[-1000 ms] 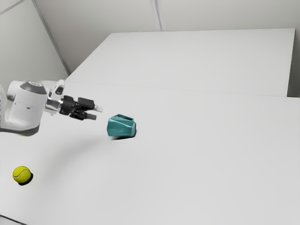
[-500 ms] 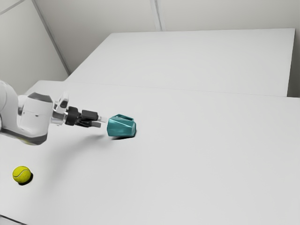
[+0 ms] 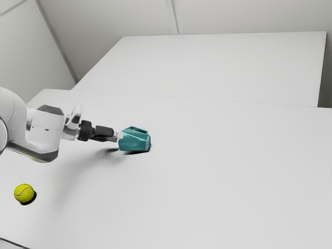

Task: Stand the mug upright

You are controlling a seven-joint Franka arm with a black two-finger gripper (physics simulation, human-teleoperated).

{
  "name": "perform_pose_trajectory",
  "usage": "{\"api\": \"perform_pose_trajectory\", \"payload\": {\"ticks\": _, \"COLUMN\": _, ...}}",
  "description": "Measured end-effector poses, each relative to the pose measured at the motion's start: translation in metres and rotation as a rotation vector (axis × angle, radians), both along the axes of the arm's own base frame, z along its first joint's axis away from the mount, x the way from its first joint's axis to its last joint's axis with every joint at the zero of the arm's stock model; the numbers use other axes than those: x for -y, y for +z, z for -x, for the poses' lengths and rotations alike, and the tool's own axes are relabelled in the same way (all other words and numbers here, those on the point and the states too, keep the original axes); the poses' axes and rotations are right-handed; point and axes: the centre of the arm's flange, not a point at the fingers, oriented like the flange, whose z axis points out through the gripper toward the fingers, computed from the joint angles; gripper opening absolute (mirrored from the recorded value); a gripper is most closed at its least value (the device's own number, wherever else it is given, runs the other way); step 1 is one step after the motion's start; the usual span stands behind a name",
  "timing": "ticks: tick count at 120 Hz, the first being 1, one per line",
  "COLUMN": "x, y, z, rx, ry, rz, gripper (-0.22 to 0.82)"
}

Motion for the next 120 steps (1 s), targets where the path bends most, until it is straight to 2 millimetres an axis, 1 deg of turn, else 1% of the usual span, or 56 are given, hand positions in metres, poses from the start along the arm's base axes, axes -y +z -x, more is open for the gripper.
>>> {"api": "perform_pose_trajectory", "payload": {"ticks": 44, "x": 0.018, "y": -0.004, "z": -0.006, "rx": 0.027, "ry": -0.044, "rz": -0.004, "gripper": 0.58}}
{"api": "perform_pose_trajectory", "payload": {"ticks": 70, "x": 0.029, "y": -0.012, "z": -0.009, "rx": 0.027, "ry": -0.063, "rz": -0.004, "gripper": 0.58}}
{"api": "perform_pose_trajectory", "payload": {"ticks": 80, "x": 0.031, "y": -0.010, "z": -0.011, "rx": 0.035, "ry": -0.068, "rz": -0.005, "gripper": 0.57}}
{"api": "perform_pose_trajectory", "payload": {"ticks": 90, "x": 0.033, "y": -0.009, "z": -0.013, "rx": 0.041, "ry": -0.074, "rz": -0.007, "gripper": 0.53}}
{"api": "perform_pose_trajectory", "payload": {"ticks": 120, "x": 0.036, "y": -0.009, "z": -0.014, "rx": 0.052, "ry": -0.069, "rz": -0.004, "gripper": 0.31}}
